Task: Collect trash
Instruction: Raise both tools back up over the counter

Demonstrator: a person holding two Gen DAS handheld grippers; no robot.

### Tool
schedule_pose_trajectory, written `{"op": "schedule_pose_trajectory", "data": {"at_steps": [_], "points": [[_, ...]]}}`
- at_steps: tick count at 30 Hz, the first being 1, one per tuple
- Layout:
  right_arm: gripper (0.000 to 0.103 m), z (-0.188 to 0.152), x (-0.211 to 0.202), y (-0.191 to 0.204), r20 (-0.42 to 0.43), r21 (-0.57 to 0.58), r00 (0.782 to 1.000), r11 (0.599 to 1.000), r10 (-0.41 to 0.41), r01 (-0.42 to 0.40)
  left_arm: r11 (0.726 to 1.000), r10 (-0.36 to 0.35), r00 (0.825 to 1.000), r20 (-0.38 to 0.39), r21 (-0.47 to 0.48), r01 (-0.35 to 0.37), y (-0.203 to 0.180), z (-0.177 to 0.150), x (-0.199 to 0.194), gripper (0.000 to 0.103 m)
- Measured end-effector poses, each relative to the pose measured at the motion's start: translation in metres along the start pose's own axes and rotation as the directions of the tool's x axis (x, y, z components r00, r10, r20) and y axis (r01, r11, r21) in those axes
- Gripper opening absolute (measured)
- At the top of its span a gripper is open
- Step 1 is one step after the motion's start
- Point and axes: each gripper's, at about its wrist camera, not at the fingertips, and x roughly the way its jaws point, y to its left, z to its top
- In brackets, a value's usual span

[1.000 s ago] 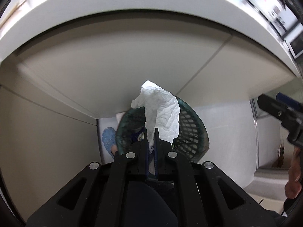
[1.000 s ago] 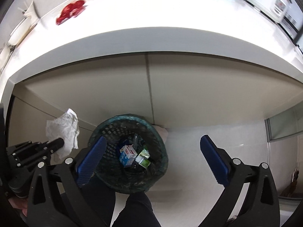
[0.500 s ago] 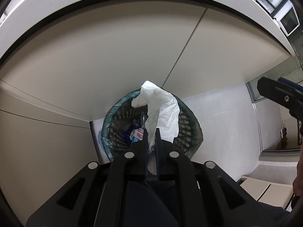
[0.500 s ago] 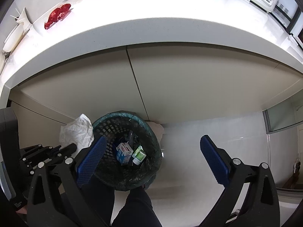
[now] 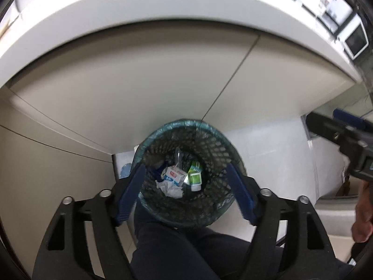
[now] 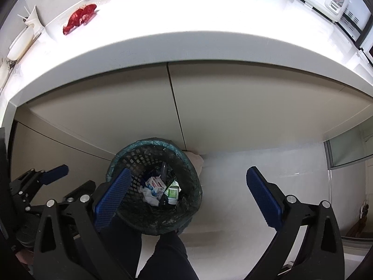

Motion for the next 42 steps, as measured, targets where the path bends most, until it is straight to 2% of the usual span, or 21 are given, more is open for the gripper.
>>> {"op": "schedule_pose_trajectory", "data": {"at_steps": [6, 17, 20, 23, 25, 36, 42], "points": [[0.095, 0.014, -0.022, 0.009, 0.041, -0.019, 0.999, 1.0, 0.002, -0.001, 0.998, 0.006, 0.998, 0.058, -0.059, -0.002, 0.02, 0.008, -0.037, 0.097], [0.095, 0.066, -0.08, 0.04, 0.126, -0.063, 0.99, 0.996, 0.069, -0.061, 0.987, 0.036, 0.993, 0.115, -0.161, -0.017, 0.062, 0.041, -0.096, 0.097], [0.095, 0.082, -0.093, 0.05, 0.153, -0.078, 0.985, 0.995, 0.078, -0.066, 0.984, 0.058, 0.989, 0.138, -0.173, -0.034, 0.072, 0.056, -0.116, 0.097], [0.095, 0.098, -0.104, 0.058, 0.173, -0.09, 0.981, 0.993, 0.088, -0.073, 0.981, 0.039, 0.988, 0.148, -0.192, -0.01, 0.085, 0.075, -0.132, 0.097], [0.095, 0.11, -0.109, 0.065, 0.183, -0.097, 0.978, 0.992, 0.096, -0.079, 0.981, 0.051, 0.985, 0.166, -0.191, -0.018, 0.092, 0.086, -0.14, 0.097], [0.095, 0.164, -0.103, 0.092, 0.175, -0.109, 0.98, 0.991, 0.093, -0.075, 0.982, 0.099, 0.973, 0.211, -0.179, -0.061, 0.131, 0.163, -0.166, 0.097], [0.095, 0.212, -0.096, 0.1, 0.179, -0.095, 0.981, 0.994, 0.07, -0.053, 0.988, 0.093, 0.972, 0.218, -0.142, -0.063, 0.149, 0.213, -0.166, 0.097]]}}
